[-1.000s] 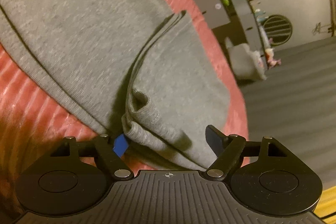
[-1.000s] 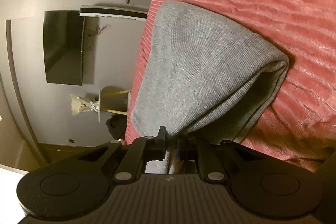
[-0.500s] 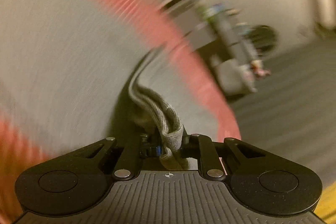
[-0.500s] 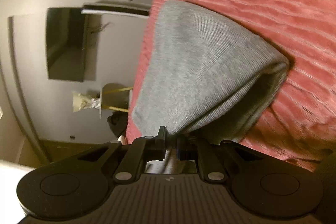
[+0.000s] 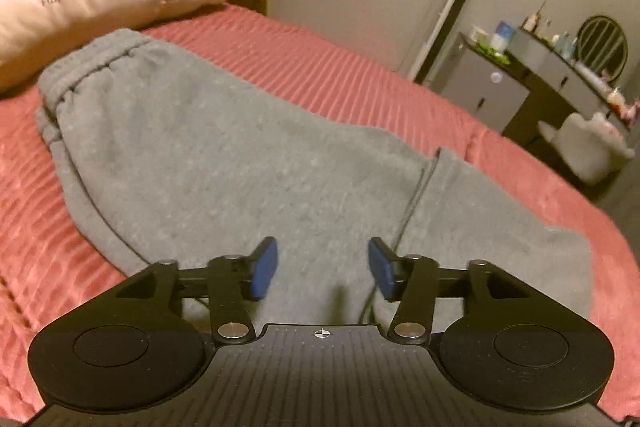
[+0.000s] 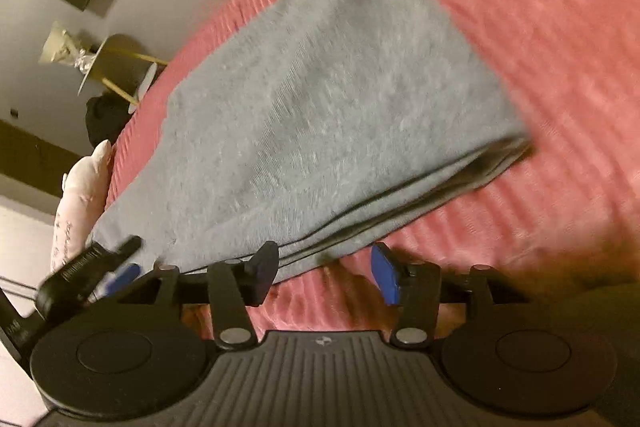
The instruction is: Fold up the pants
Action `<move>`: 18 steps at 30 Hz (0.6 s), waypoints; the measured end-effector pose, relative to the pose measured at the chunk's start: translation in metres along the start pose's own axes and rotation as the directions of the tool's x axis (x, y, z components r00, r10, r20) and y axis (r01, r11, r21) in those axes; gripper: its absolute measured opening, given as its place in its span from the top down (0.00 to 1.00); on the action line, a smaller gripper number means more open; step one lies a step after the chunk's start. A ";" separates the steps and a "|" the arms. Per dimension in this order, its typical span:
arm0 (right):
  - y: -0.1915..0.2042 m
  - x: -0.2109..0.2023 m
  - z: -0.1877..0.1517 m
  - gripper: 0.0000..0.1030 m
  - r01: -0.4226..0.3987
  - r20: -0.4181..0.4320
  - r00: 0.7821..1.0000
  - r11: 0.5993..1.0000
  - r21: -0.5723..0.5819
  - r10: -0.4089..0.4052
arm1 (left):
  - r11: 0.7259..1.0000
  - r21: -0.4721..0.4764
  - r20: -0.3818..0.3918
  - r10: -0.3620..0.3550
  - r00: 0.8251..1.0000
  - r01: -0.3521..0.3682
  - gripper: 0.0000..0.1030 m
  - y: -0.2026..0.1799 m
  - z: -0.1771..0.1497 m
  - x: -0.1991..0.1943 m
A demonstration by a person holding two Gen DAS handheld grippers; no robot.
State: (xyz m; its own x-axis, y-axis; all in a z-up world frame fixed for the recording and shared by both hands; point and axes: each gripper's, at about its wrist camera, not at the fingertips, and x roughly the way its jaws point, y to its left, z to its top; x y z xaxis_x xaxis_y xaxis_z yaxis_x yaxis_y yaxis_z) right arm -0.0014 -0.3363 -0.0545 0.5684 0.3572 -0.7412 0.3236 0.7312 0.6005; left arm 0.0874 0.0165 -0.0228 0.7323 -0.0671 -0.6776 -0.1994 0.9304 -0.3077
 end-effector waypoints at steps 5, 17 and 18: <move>0.006 -0.036 0.007 0.58 -0.008 0.165 0.986 0.993 -0.121 0.028 | 0.997 0.048 -0.124 -0.048 0.991 0.054 0.44 -0.014 -0.013 0.018; -0.012 -0.007 0.023 0.44 0.074 0.078 0.994 0.996 -0.040 -0.071 | 0.978 0.170 -0.190 -0.091 0.978 0.124 0.44 -0.035 0.002 0.031; -0.014 -0.008 0.022 0.43 0.065 0.078 0.995 0.997 -0.032 -0.062 | 0.975 0.170 -0.185 -0.111 0.977 0.143 0.43 -0.036 0.012 0.036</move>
State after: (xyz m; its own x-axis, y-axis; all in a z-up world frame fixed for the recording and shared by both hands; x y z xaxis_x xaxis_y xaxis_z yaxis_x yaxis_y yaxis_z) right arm 0.0064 -0.3620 -0.0500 0.6044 0.2649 -0.7513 0.3351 0.7710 0.5415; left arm 0.1289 -0.0152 -0.0277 0.6170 -0.2353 -0.7510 0.0209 0.9588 -0.2832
